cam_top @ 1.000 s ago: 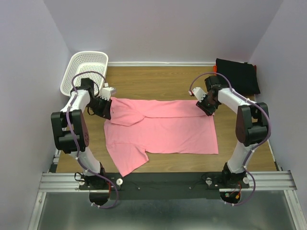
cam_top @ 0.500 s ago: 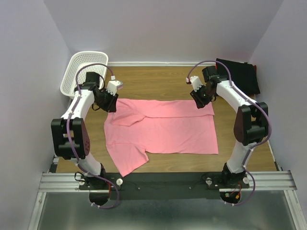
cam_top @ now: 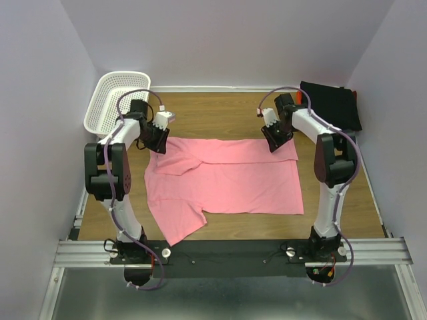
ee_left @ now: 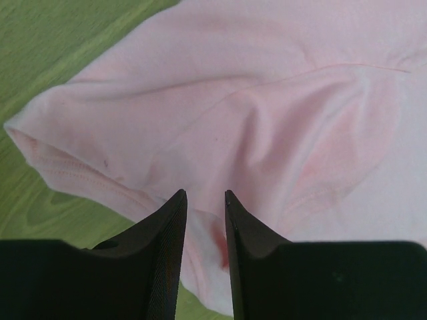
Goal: Fold and stack the t-shirts
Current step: Fold the flattened tshirt in 1/3 of the way
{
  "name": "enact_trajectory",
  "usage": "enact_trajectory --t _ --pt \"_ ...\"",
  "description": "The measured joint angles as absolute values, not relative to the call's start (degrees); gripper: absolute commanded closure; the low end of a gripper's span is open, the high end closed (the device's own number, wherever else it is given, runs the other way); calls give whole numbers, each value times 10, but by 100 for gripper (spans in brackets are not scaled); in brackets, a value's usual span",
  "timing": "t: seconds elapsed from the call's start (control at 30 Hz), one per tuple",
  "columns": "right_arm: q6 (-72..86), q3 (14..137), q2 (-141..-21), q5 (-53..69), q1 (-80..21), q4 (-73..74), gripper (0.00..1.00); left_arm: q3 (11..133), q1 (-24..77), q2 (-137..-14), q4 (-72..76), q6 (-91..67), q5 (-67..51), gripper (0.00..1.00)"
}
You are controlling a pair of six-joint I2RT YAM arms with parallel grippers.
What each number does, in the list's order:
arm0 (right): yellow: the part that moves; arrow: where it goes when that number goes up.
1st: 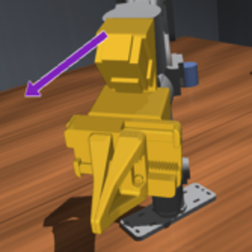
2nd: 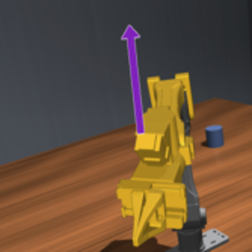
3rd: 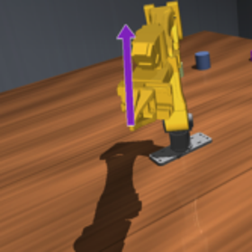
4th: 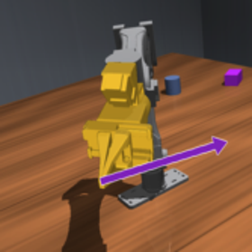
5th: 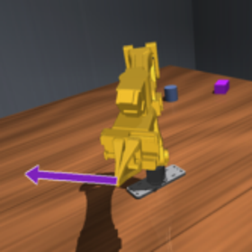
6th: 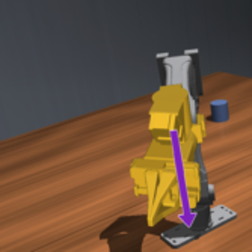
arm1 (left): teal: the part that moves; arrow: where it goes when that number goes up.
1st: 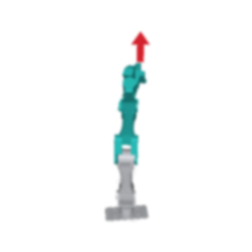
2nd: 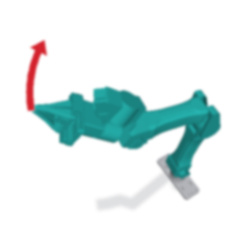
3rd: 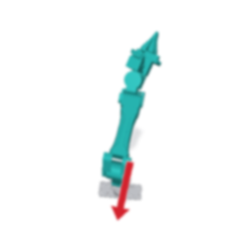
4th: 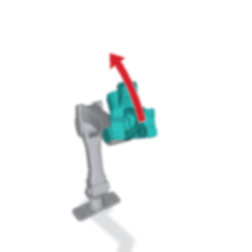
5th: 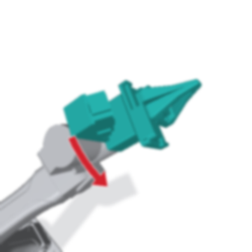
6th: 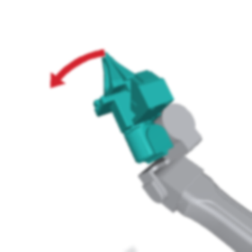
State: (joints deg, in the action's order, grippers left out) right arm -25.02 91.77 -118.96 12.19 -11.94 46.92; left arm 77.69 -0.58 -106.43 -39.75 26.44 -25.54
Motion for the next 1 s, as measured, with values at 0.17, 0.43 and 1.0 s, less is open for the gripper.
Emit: enact_trajectory --t 0.17,0.43,1.0 --pt "-241 942 -1227 94 -119 461 62 792 -4 -1110 -382 245 -243 69" --pt "-235 1052 -1297 54 -119 459 60 920 -4 -1220 -382 225 -227 80" --pt "-292 979 -1107 58 -112 452 4 931 -8 -979 -473 371 -282 29"
